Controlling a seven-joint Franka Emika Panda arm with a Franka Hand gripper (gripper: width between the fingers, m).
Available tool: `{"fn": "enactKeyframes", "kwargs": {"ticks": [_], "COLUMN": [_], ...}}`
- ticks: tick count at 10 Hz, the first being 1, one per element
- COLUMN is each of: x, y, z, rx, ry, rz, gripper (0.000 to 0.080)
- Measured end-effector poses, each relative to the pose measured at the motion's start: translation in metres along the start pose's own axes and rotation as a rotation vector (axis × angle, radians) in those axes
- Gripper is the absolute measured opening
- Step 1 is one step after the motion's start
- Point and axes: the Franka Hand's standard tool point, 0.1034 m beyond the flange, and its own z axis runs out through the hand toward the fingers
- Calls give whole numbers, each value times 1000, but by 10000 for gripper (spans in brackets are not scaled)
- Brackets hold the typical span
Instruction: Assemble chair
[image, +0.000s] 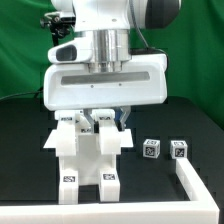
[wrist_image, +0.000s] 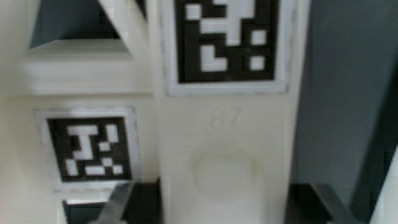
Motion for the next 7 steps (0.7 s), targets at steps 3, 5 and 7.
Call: {"fn": "enactKeyframes", "kwargs": {"ticks": [3,5,7], "x": [0,0,0], "y": [0,0,0], "z": [0,0,0], "rx": [0,0,0], "ry": [0,0,0], "rz": [0,0,0], "gripper": [344,543,624]}}
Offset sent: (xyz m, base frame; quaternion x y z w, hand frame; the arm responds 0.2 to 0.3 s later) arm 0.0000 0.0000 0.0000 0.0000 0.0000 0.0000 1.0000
